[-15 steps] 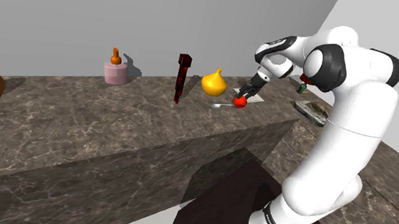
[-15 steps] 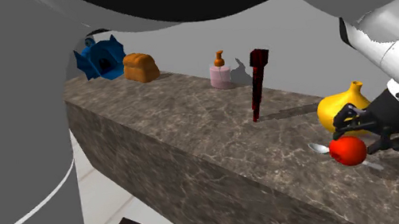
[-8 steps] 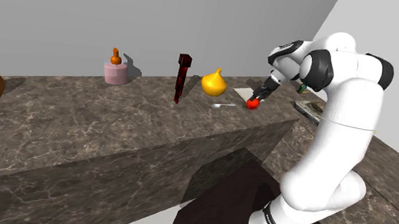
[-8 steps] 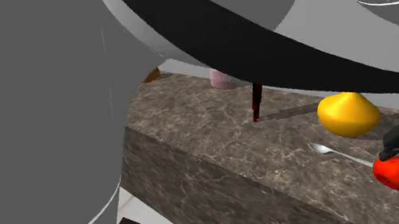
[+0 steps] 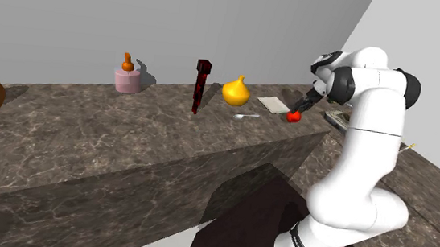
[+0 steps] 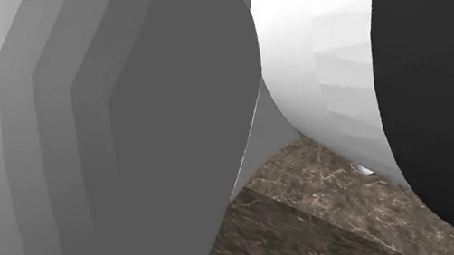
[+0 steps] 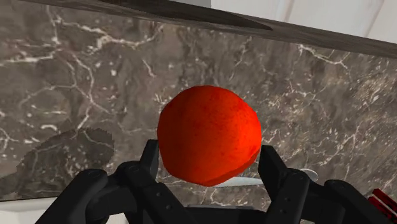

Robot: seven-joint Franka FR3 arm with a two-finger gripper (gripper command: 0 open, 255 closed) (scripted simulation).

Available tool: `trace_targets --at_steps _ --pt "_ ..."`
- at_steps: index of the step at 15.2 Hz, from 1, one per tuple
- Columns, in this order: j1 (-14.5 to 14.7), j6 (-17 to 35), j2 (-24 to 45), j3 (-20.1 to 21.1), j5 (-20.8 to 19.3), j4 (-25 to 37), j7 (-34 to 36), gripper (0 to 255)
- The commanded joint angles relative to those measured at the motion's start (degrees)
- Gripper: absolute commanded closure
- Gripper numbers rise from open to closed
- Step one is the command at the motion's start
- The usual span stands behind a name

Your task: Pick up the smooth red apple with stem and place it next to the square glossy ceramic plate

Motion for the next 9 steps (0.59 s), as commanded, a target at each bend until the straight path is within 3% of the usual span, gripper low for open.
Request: trace_targets --at_steps 1,3,9 --pt "-2.73 -1.96 3.14 0.07 0.57 4.37 -1.38 255" --pt "-7.12 -5.57 8.16 0.28 1.24 12.32 -2.7 255" --pt "-7.13 -2.51 9.96 0.88 2.1 10.71 -4.01 255"
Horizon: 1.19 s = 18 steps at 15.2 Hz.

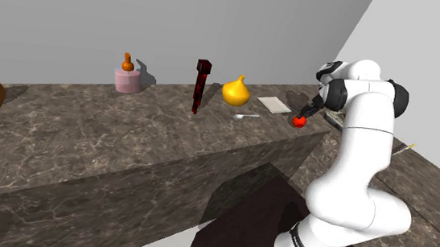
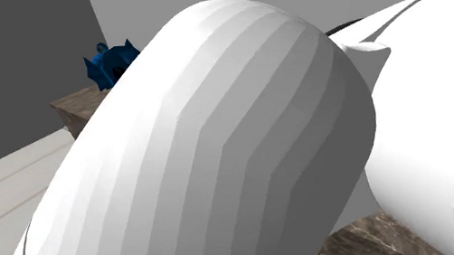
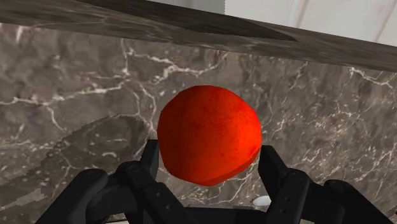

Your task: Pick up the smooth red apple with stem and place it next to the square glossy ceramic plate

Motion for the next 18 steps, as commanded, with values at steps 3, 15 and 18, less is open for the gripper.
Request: trace_targets --at_steps 3,15,18 --pt "-0.14 1.91 1.48 0.43 0.66 -0.65 -0.89 255" --pt "-0.29 4.53 3.75 1.01 1.73 -1.34 -2.11 255" --pt "-0.33 4.53 3.69 0.95 1.75 -1.44 -2.24 0"
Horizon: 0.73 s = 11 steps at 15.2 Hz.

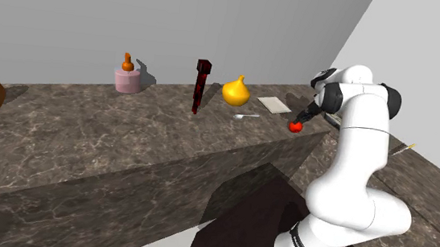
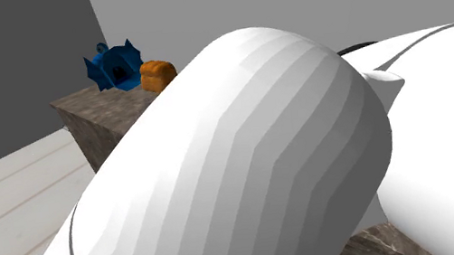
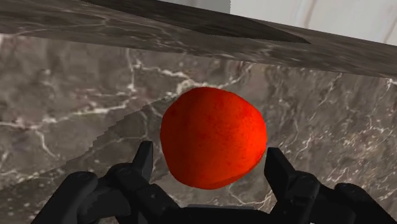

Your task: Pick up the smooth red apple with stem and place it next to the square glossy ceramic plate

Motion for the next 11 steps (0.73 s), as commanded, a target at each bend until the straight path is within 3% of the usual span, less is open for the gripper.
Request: trace_targets --at_steps 1,5,9,11 --pt "-0.12 0.03 0.37 -0.03 -0.09 -0.12 -0.03 0" --pt "0.02 0.14 0.27 -0.03 -0.08 -0.3 0.03 0" --pt "-1.53 -5.41 -1.47 -1.03 -1.53 3.72 1.22 0" --pt "-1.53 -5.41 -1.47 -1.03 -1.52 3.72 1.22 0"
